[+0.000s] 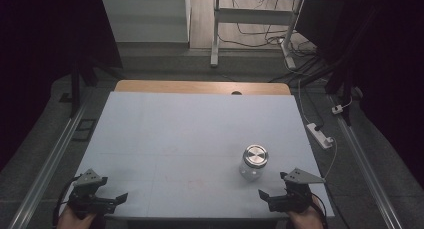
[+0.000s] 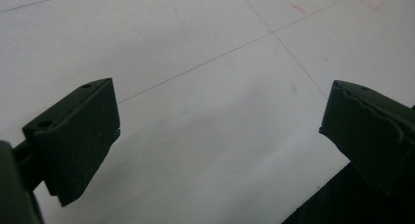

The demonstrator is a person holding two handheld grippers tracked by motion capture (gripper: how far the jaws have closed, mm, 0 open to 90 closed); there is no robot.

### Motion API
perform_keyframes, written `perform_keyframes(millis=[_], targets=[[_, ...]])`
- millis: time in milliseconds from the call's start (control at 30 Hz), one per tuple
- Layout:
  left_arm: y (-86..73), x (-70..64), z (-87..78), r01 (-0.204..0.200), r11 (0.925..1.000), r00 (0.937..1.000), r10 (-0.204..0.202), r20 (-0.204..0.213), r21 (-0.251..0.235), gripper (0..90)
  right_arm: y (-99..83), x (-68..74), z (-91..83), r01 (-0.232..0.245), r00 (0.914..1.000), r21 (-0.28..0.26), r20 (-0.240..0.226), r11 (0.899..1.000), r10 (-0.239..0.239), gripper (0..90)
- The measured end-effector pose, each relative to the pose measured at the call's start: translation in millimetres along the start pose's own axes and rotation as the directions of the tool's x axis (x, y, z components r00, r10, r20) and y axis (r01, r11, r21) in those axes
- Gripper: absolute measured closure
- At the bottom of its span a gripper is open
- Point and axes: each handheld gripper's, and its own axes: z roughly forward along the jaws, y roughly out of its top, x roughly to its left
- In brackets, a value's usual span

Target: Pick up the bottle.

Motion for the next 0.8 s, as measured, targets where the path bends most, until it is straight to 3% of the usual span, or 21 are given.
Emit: perform_keyframes(millis=[533,800], targets=[[-0.3,1.5,-0.5,0.010,0.9999,0.9999,-0.010,0.013,-0.005,1.6,13.5,4.0,15.6,0.048,0.9981,-0.025,-0.038,0.999,-0.049,0.0],[-0.4,2.5,-0.9,0.014,0.9999,0.9997,-0.014,0.018,-0.007,1.3,18.1,2.6,21.6,0.026,0.9980,-0.034,-0.057,0.999,-0.028,0.0]])
